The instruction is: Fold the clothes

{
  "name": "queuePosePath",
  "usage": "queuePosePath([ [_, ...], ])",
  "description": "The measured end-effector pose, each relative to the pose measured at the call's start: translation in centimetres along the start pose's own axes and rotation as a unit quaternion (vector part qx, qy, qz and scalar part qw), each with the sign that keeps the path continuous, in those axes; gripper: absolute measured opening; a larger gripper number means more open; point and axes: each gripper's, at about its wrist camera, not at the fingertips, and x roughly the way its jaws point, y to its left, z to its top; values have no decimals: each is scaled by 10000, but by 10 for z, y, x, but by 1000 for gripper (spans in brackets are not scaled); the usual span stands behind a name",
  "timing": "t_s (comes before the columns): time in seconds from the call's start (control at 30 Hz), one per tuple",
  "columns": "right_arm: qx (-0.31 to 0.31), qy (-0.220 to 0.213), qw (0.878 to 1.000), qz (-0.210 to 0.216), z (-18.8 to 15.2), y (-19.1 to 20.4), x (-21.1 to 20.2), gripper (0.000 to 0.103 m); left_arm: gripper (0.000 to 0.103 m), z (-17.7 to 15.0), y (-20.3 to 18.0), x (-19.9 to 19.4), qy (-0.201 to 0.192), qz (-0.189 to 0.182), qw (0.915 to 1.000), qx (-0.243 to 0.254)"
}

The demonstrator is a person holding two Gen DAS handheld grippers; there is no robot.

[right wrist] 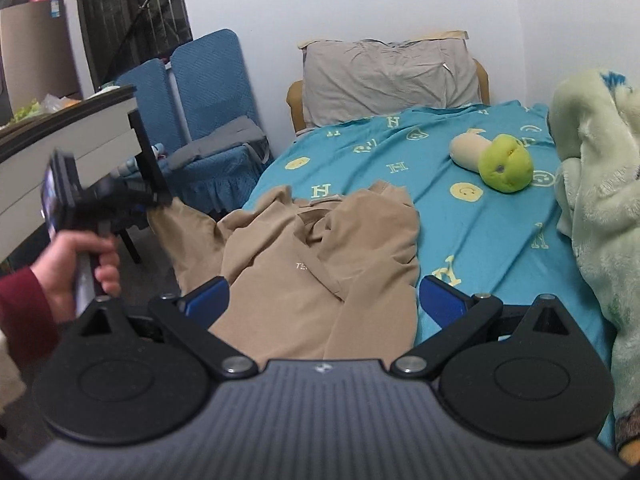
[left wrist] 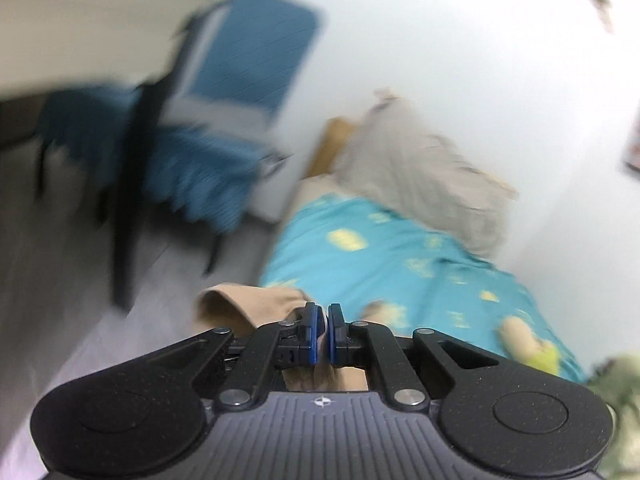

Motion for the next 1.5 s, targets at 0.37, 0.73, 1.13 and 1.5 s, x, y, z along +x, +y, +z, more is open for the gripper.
queuePosePath([
  [0.37, 602, 78, 9959, -676, 4, -36, -4, 103, 5, -34, -213, 54, 552, -1109, 9769, 1741],
  [0.73, 995, 50, 9940, -441, 4, -60, 1, 103, 70, -110, -201, 94, 1785, -690, 9618, 1958],
  [1.13, 990, -82, 9950, -27, 6, -60, -31, 103, 92, -110, -29, -63, 2660, 332, 9632, 188],
  [1.5, 1212, 720, 9900, 85, -21, -53, -58, 103, 86, -144, 70, -103, 4130, 718, 9039, -845],
])
